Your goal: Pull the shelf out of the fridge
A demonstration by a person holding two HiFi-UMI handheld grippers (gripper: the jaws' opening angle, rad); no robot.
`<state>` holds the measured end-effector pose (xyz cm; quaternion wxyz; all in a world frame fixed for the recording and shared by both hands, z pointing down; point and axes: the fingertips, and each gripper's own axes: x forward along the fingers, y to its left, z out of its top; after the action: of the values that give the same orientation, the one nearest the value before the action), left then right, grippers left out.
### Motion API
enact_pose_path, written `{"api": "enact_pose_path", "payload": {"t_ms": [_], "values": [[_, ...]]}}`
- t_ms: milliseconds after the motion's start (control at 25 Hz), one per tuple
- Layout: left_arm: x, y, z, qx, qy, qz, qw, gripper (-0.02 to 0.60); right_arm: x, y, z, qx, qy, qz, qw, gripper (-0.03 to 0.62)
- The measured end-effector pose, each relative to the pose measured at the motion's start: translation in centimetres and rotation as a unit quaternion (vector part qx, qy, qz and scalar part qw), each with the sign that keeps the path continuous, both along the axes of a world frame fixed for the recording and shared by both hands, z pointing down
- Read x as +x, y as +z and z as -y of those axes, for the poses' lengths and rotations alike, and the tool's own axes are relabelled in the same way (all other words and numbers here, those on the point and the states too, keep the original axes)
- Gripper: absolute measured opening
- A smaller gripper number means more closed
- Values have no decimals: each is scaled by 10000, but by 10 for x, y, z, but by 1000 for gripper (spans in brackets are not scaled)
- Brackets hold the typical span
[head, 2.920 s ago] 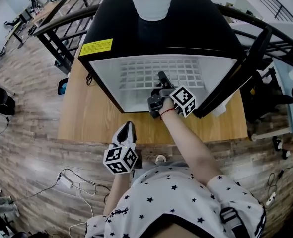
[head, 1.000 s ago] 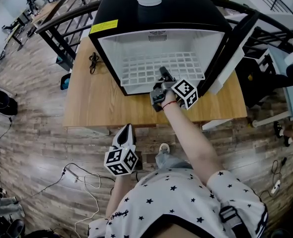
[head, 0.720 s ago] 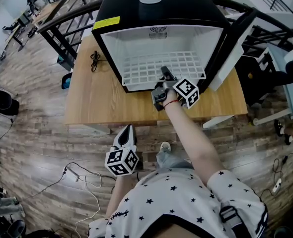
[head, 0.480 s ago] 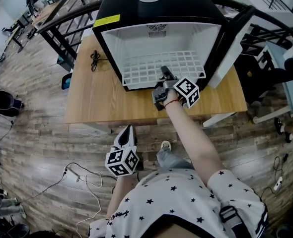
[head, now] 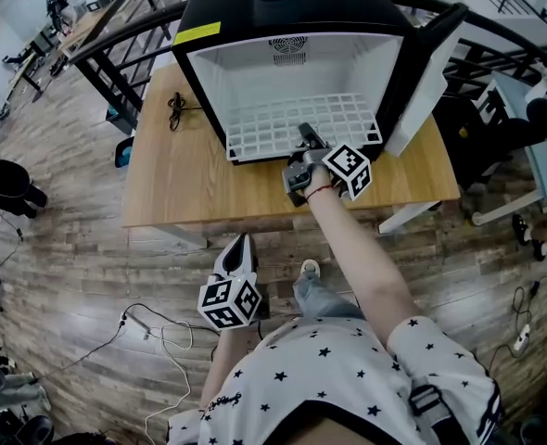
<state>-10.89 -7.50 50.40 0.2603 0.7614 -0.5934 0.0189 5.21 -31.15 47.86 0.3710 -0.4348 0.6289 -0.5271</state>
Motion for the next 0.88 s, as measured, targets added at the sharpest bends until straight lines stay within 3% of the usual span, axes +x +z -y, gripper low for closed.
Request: {"api": "enact_pose_path", "payload": {"t_ms": [680, 880], "values": [[4, 1, -36, 14, -22, -82, 10000, 6, 5, 2, -39, -18, 23, -3, 10000, 40], [5, 4, -53, 59, 2, -110, 9999, 6, 9, 14, -71, 7, -45, -72, 10000, 38]]}}
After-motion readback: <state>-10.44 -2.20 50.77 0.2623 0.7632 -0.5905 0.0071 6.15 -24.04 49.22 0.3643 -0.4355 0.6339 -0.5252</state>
